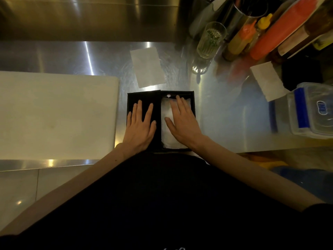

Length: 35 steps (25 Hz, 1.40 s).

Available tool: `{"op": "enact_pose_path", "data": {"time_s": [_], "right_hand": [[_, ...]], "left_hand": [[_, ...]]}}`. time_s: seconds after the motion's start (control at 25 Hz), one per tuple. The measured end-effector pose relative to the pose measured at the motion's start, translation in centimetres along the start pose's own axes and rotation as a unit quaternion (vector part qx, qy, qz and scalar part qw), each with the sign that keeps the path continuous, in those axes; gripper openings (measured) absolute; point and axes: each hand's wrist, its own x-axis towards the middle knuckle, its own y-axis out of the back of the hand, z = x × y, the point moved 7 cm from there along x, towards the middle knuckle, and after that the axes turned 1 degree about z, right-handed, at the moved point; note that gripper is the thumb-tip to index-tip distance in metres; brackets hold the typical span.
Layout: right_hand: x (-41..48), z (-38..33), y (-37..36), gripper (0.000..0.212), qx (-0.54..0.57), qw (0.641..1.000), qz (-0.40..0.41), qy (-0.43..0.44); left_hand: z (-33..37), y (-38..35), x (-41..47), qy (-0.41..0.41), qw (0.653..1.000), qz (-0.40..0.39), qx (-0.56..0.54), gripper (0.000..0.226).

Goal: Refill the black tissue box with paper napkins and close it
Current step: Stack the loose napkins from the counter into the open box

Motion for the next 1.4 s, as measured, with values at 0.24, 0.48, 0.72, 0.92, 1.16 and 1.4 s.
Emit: {"op": "enact_pose_path", "data": {"time_s": [0.24, 0.48, 0.72, 0.92, 1.16, 1.4], "right_hand": [[0.0, 4.2, 4.1, 0.055, 0.056, 0.993, 0.098, -0.028], [0.4, 11.6, 6.7, 0.053, 0.095, 0.980, 0.150, -0.088], [0.0, 18.0, 8.0, 0.052, 0.111, 0.971, 0.167, -0.131], [-0.7, 24.0, 8.5, 0.052, 0.112, 0.966, 0.155, -0.177], [-0.3, 30.7, 11.5, 0.051, 0.061, 0.956, 0.161, -0.239], [1.1, 37.9, 13.5, 0.047, 0.068, 0.934, 0.167, -0.308]], "left_hand": [[0.2, -0.3, 0.0, 0.022, 1.000, 0.003, -0.004, 0.063], [0.4, -0.8, 0.1, 0.042, 0.999, 0.011, 0.000, 0.061], [1.8, -1.6, 0.7, 0.061, 0.998, 0.014, 0.003, 0.061], [3.8, -2.2, 1.8, 0.065, 0.998, 0.013, -0.002, 0.063], [8.0, -3.3, 4.1, 0.045, 0.999, 0.009, -0.001, 0.064], [10.9, -4.5, 5.8, 0.045, 0.999, 0.019, 0.015, 0.062]]}}
